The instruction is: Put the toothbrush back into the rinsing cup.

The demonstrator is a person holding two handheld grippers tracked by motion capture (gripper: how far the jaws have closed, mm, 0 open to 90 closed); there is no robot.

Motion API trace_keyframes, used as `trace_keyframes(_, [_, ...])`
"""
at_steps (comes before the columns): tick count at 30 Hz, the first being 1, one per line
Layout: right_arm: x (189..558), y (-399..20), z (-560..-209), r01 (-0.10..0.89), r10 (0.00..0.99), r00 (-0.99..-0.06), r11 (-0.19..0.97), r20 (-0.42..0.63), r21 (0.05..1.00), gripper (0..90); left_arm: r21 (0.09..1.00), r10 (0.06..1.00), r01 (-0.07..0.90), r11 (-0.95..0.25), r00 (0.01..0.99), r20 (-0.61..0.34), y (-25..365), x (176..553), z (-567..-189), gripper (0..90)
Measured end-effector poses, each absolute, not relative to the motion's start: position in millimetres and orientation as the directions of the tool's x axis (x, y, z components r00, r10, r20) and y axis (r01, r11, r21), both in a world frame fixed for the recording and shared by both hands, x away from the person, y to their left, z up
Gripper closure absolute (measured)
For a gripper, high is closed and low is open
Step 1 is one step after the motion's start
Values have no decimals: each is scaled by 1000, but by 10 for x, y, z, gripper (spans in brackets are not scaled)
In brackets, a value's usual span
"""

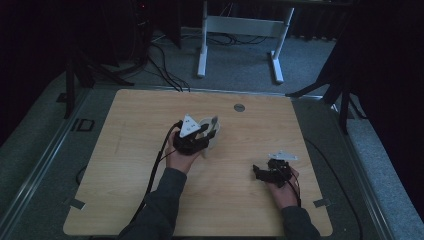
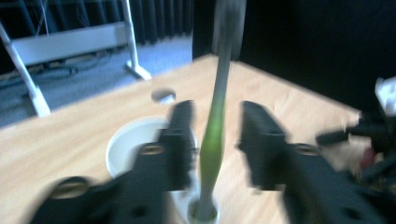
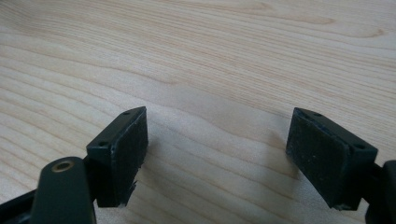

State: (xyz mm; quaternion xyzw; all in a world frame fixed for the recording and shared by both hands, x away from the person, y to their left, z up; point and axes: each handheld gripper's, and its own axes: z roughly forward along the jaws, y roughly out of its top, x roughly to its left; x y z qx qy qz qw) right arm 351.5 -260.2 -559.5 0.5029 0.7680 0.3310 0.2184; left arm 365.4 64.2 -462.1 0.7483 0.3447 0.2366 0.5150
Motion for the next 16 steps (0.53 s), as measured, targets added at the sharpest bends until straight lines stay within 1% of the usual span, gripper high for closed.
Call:
trace_keyframes(1, [3515,-2601,-5596,628,917,-399,274,-1,729,203,928,759,272,-254,651,17,654,3622,-4648,491])
trace_keyframes(2, [3515,-2601,-5596,628,917,-399,274,-2,729,204,926,755,270,-266,655,26,676,3593,-4673,481])
trace_keyframes(4, [3515,-2601,-5596,627,917,-399,275,-3,729,204,923,765,269,-275,643,41,728,3544,-4717,407])
trace_keyframes(7, [3513,-2600,-5595,629,918,-398,273,-1,728,204,919,779,294,-264,626,24,824,3502,-4764,327])
trace_keyframes(10, [3513,-2600,-5595,629,918,-398,273,-1,728,204,919,786,306,-249,618,7,910,3461,-4792,300])
trace_keyframes(16, [3513,-2600,-5596,629,917,-398,274,-1,728,204,909,802,343,-237,597,-15,1047,3365,-4881,296])
